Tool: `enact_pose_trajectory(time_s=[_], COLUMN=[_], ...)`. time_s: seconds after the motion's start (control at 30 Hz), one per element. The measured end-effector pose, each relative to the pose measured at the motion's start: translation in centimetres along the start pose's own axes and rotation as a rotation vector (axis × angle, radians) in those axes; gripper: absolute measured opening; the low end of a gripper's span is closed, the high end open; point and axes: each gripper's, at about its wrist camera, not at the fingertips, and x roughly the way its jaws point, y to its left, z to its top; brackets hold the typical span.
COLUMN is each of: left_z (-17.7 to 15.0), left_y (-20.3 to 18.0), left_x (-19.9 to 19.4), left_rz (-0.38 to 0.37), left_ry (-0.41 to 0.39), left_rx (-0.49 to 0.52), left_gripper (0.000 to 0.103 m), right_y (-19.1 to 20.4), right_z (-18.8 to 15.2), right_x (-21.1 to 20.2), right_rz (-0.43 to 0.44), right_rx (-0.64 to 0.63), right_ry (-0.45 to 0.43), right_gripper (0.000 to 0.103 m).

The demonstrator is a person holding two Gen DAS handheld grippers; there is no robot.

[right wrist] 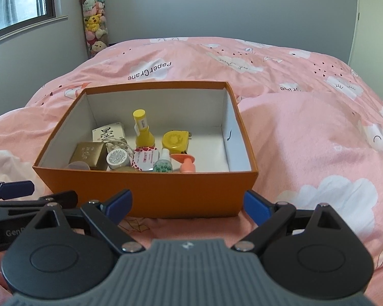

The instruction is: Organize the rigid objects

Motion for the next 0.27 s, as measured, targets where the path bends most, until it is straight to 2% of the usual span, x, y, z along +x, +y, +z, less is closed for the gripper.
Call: enact_pose_trajectory(time_s=[0.27], left_z=[-0.1], left_y=[-0.01], left_x=[-0.25], left_rz=[-0.003], left_ry=[-0.002], left_rx=[-0.001], left_gripper=[0.088], right_y=[0.02], right_z=[-0.02], right_x=[0.07], right_rz=[0.003], right_rx=[0.0], right_ry=[0.004], right_gripper=[0.093])
